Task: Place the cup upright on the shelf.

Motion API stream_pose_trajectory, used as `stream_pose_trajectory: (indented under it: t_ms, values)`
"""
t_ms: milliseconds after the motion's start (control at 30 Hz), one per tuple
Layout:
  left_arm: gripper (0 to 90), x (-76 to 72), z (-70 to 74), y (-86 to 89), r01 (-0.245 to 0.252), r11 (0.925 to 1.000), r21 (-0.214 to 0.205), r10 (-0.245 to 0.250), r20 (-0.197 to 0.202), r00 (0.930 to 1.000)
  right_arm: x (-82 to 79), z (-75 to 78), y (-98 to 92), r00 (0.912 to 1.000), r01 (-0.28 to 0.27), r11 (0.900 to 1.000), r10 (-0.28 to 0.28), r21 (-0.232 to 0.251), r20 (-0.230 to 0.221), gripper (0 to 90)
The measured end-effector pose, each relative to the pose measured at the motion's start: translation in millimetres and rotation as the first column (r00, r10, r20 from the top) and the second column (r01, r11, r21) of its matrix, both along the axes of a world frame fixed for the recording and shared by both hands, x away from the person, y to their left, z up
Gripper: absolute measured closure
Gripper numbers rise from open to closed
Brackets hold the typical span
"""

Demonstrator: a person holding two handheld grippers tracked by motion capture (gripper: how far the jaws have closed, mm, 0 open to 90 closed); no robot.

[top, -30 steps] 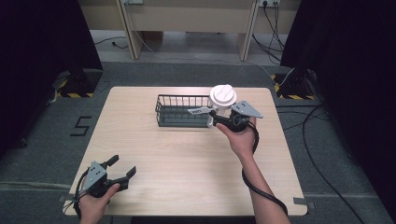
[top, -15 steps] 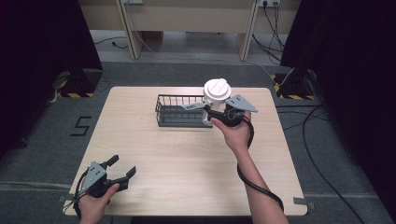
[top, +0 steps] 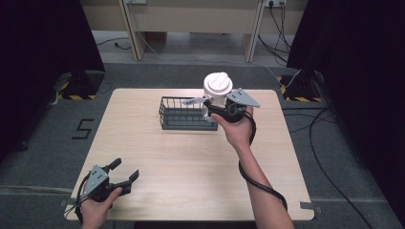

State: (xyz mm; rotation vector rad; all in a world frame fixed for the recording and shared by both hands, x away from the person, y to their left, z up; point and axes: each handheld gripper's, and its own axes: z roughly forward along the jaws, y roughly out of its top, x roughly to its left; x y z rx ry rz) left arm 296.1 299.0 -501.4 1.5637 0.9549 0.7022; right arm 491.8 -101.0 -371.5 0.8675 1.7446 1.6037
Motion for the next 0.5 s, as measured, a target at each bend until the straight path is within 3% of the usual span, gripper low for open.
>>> stream_pose_trajectory:
  t_ms: [500]
  values:
    - [14.9, 0.1, 0.5, 0.3, 0.001, 1.0000, 0.000, -0.001, 0.001, 1.0000, 16.7, 9.2, 14.5, 0.9999, 0.011, 0.9999, -0.011, 0.008, -0.007, 17.5]
